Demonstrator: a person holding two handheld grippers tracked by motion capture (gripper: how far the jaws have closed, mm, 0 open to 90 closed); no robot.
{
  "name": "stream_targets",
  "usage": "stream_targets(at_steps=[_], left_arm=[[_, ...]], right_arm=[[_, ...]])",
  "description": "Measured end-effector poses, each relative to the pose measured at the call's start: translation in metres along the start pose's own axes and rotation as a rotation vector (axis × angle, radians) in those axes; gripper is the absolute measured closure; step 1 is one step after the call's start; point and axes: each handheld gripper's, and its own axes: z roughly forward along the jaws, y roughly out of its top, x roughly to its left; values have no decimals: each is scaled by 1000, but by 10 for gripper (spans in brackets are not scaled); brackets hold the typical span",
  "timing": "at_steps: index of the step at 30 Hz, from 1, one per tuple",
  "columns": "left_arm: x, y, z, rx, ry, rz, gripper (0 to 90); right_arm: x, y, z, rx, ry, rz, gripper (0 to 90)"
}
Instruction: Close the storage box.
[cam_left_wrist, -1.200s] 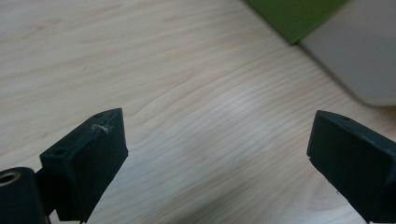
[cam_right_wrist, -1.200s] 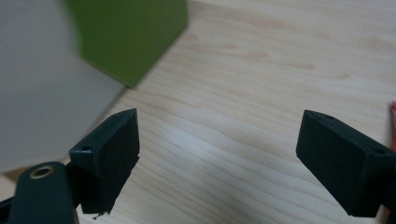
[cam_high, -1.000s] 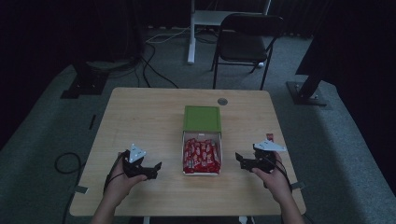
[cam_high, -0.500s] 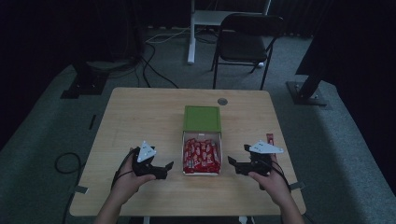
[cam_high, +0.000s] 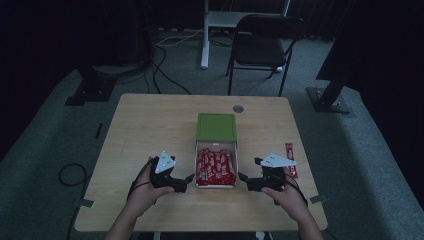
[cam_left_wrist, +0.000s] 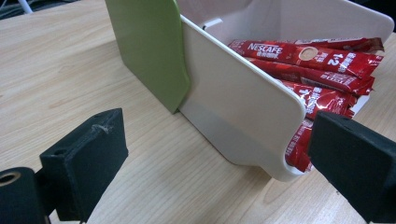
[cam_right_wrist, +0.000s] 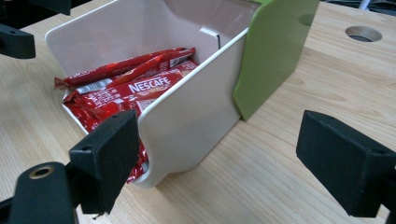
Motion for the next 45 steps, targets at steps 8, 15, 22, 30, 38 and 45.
stream_targets(at_steps=[8, 15, 22, 30, 38, 45], left_arm=[[-1, 0, 9, 1, -9, -3, 55], [1, 1, 17, 11, -11, -4, 55], [1, 3, 22, 16, -15, -12, 51], [3, 6, 26, 21, -13, -12, 37], [5, 9, 29, 27, -8, -8, 37], [8, 11, 31, 27, -1, -15, 37]], right_arm=[[1, -2, 10, 14, 5, -12, 130], [-1, -3, 12, 16, 16, 10, 117], [-4, -3, 14, 14, 12, 29, 112], [-8, -2, 15, 6, -7, 36, 112], [-10, 1, 17, 6, -19, 34, 112], [-12, 3, 20, 7, -22, 36, 112]])
